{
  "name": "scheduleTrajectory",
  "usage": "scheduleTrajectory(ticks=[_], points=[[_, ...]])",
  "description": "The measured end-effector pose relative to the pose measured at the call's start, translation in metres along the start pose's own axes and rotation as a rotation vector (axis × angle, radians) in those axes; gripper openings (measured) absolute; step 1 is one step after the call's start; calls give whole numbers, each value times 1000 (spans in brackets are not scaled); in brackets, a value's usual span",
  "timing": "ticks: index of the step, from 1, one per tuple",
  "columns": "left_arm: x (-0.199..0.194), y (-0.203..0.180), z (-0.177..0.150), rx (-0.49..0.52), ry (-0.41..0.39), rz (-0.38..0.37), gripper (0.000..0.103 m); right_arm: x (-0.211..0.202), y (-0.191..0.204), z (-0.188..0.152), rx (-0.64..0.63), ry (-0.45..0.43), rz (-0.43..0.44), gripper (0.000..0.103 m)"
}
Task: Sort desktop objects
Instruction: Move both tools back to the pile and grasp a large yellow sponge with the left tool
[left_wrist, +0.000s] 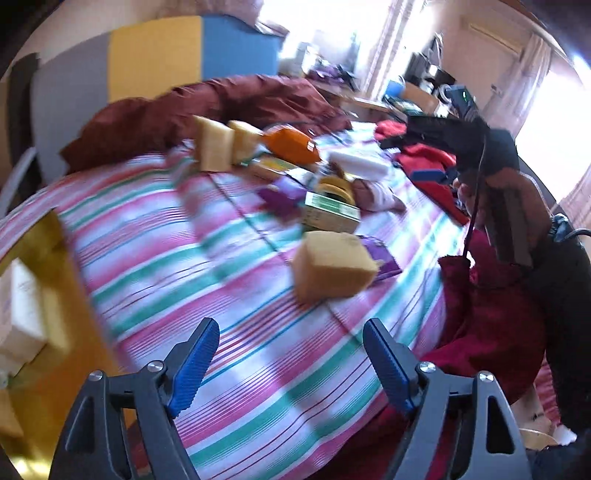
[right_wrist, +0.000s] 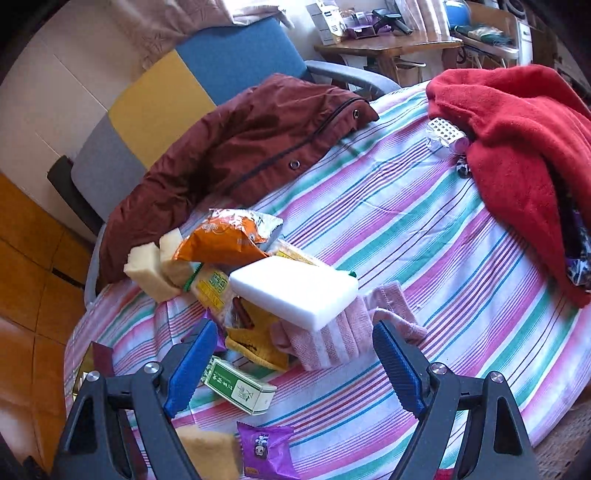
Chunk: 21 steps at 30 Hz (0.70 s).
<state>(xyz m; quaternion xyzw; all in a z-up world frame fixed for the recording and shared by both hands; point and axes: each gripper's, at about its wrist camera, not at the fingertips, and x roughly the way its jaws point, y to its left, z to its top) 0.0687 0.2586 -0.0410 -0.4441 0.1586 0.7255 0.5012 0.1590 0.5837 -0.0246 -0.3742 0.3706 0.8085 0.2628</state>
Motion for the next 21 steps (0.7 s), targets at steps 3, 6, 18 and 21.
scheduleTrajectory(ticks=[3,6,18,21], points=[[19,-13,15,-19,31,-50,82,-2,-1,-1,11,1,9,87],[36,-25,27,-20,41,-31,83,-4,0,-2,0,-5,7,88],[92,-47,49,-20,110,69,97,1,7,-1,-52,14,-6,89],[100,-48,50,-9,119,100,97,3,10,-2,-67,24,-11,89]])
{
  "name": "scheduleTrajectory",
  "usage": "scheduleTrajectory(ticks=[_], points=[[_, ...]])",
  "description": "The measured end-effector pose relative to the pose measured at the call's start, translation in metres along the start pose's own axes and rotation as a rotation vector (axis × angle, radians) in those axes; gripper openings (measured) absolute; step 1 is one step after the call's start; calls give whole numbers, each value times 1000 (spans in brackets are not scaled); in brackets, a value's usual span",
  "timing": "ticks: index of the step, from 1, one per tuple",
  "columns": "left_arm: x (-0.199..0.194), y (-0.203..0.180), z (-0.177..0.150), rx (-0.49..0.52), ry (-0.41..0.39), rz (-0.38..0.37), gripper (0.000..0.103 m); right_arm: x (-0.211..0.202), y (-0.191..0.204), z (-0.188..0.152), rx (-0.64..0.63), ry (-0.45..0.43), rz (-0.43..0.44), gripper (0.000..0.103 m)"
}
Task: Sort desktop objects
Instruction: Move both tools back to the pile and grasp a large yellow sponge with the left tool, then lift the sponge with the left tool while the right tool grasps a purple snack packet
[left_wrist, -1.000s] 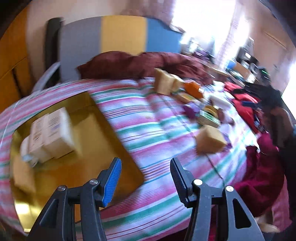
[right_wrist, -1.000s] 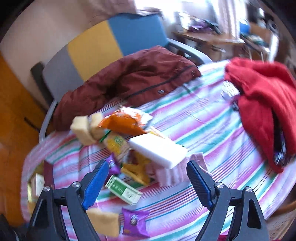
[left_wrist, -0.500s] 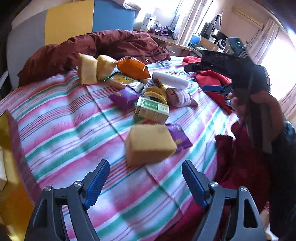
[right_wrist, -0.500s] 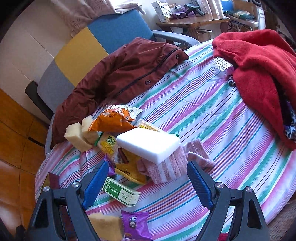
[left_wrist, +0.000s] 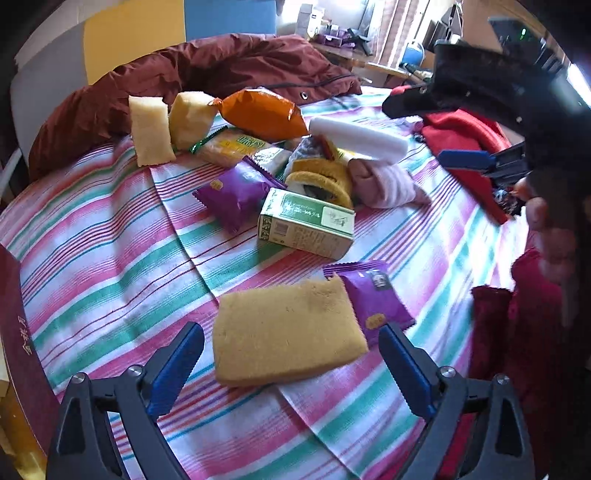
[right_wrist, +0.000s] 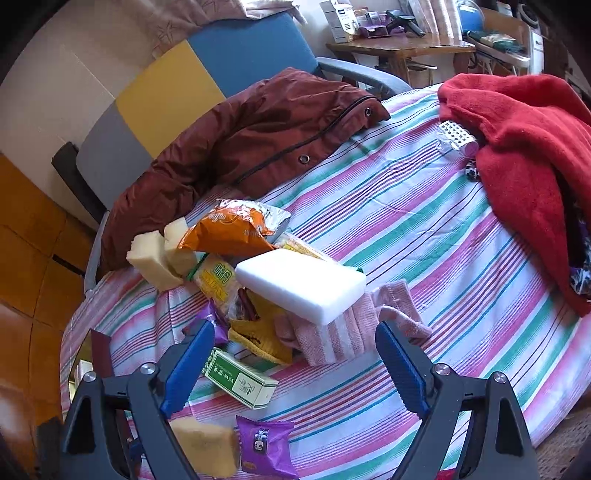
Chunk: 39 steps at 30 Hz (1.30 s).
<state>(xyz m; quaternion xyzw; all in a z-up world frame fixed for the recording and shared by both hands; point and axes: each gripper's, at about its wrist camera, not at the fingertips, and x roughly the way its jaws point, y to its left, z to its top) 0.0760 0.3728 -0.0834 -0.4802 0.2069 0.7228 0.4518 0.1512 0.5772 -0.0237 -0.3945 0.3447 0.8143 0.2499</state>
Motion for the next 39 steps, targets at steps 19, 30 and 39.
scheduleTrajectory(ticks=[19,30,39], points=[[-44,51,-40,-78,-125,67,71,11,20,-13,-92,90,-17,89],[-70,59,-60,-100,-194,49,71,44,61,-84,-320,390,-131,72],[-99,70,-72,-117,-262,39,71,63,68,-100,-387,408,-212,45]])
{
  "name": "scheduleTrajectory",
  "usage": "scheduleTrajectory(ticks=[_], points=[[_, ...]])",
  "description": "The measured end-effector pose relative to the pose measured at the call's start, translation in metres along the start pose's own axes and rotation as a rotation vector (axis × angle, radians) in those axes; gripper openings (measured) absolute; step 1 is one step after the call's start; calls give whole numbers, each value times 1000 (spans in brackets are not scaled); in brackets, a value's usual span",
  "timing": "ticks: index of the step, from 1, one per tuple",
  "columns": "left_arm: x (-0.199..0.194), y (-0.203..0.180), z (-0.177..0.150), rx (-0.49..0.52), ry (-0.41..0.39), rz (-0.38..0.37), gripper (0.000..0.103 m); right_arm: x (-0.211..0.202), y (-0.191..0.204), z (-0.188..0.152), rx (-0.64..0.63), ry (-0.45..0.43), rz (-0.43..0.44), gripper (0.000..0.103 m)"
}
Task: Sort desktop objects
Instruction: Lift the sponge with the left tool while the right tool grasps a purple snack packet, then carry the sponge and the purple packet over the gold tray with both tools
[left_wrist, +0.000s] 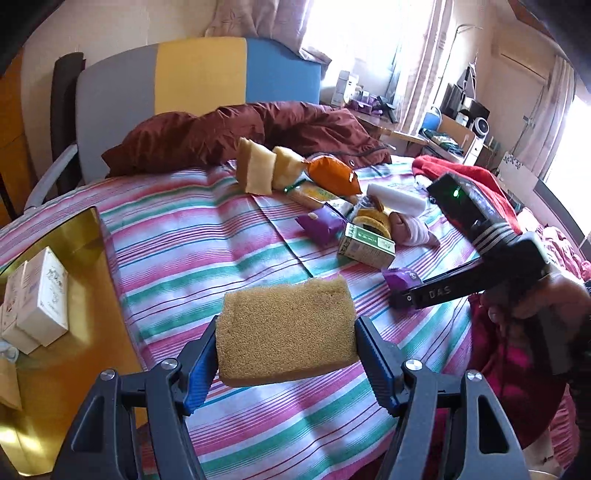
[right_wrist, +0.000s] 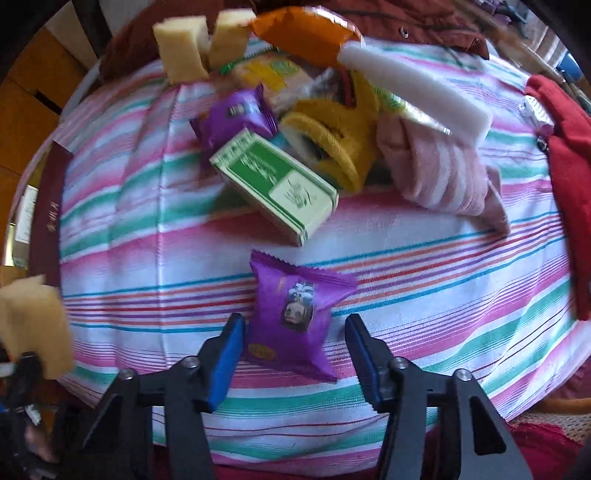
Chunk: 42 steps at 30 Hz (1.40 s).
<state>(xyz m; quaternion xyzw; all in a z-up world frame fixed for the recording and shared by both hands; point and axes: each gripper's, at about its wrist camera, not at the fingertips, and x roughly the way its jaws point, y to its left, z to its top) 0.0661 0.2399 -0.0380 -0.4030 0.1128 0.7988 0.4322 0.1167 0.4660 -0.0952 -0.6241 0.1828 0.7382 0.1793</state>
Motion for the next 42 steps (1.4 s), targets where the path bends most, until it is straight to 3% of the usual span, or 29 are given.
scheduleTrajectory(ticks=[1,6,12,24,35,42], points=[[-2,2,-1,-6,-5,1,71,-1,1,0,-11,-11,-7,40],[-20,17,-2,-41,-42,24,71,-1,13,-2,-81,-40,-53,38],[-51,43,-5,-94,-100,107,71,-5,23,-4,-121,-68,-60,38],[-109,111,-22,-245,-184,339,71,-57,51,-24,-189,-266,80,37],[-133,178,-59,-400,-164,485,71,-97,170,-26,-443,-398,258,37],[-133,205,-83,-471,-125,517,71,-96,246,-33,-591,-363,337,37]])
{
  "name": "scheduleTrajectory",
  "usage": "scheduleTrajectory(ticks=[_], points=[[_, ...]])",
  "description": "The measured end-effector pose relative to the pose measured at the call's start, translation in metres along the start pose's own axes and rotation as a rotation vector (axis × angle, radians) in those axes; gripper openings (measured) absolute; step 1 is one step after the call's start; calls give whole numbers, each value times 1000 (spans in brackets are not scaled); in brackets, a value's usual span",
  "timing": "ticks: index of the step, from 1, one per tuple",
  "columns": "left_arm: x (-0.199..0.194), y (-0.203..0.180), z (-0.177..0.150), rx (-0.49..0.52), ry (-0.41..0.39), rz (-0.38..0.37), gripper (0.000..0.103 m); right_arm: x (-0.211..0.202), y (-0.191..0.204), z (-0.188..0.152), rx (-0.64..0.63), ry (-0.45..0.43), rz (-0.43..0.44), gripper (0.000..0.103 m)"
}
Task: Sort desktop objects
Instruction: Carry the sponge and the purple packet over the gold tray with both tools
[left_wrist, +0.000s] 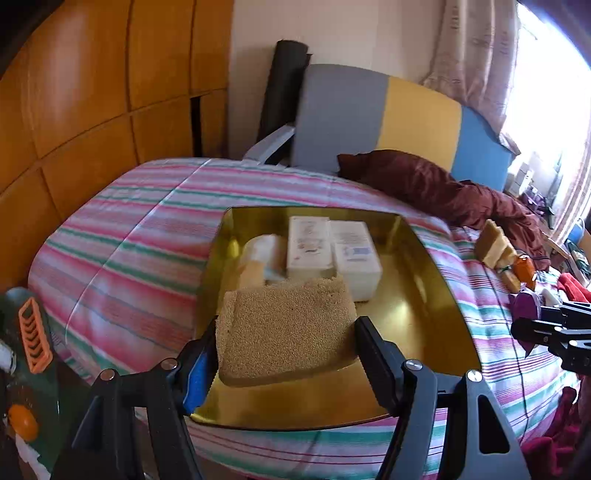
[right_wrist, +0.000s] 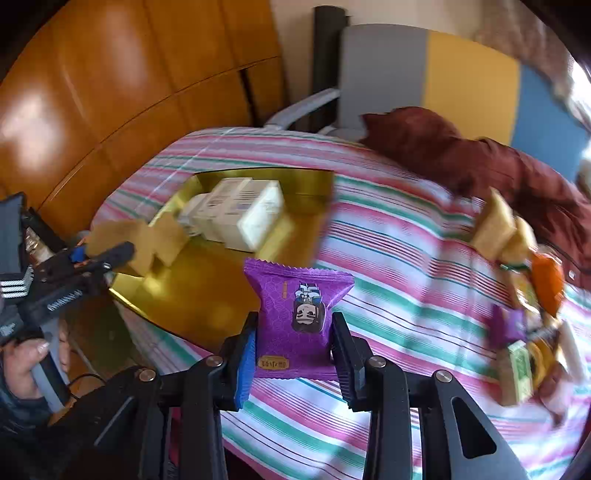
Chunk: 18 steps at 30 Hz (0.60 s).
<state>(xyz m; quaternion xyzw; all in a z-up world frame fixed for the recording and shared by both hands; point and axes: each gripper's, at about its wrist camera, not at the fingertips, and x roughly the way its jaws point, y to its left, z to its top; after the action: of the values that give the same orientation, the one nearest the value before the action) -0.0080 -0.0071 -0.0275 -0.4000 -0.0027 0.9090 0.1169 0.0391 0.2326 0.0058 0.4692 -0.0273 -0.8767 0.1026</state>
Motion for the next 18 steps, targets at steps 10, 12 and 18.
scheduleTrajectory(ticks=[10,12,18], points=[[11,32,-4,-69,24,25,71,39,51,16,-53,45,104,37],[12,39,-4,-88,23,18,71,44,56,18,-41,42,114,37],[12,51,-7,-117,22,-5,71,57,66,20,-10,49,147,38]])
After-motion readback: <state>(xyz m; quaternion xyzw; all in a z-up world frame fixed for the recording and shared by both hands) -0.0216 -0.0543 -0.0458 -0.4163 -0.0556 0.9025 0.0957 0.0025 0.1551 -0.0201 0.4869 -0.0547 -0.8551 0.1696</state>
